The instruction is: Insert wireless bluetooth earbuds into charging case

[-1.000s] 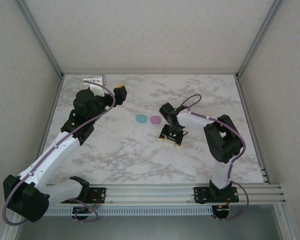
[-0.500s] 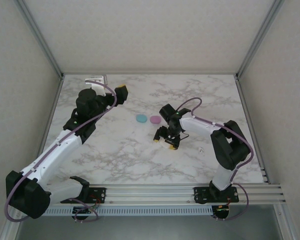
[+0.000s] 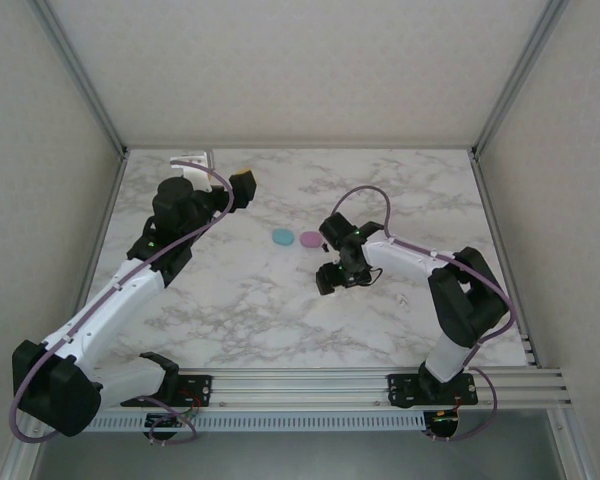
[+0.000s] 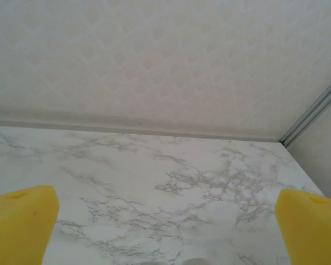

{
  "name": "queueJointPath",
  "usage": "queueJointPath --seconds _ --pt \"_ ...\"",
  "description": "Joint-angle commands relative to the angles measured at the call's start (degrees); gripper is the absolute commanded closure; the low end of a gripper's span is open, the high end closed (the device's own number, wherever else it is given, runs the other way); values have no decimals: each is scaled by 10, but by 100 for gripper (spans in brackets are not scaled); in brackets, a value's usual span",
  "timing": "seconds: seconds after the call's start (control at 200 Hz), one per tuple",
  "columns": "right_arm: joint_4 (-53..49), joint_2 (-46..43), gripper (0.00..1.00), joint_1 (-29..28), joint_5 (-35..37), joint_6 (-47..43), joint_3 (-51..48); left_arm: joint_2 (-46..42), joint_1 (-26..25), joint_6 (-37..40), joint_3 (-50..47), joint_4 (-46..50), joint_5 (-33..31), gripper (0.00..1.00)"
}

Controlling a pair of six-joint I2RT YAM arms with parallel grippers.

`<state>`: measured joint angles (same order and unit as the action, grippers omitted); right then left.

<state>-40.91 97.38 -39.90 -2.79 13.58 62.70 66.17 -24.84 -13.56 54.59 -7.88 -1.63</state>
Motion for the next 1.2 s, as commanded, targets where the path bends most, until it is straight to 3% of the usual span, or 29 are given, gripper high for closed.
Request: queueJointPath --seconds 0.0,0.28,0.811,1.026,1.196 --pt "24 0 26 -5 11 -100 -8 -9 7 -8 1 -13 -6 0" --pt "19 50 28 -12 4 -118 9 -8 6 -9 3 -8 -7 0" --pt "-4 101 39 -47 71 -112 45 -11 7 -7 -3 -5 -16 0" --pt "15 75 57 -54 56 -121 41 -6 8 -11 2 6 -31 0" --pt "73 -10 58 -54 54 -138 19 -6 14 -42 0 10 -45 0"
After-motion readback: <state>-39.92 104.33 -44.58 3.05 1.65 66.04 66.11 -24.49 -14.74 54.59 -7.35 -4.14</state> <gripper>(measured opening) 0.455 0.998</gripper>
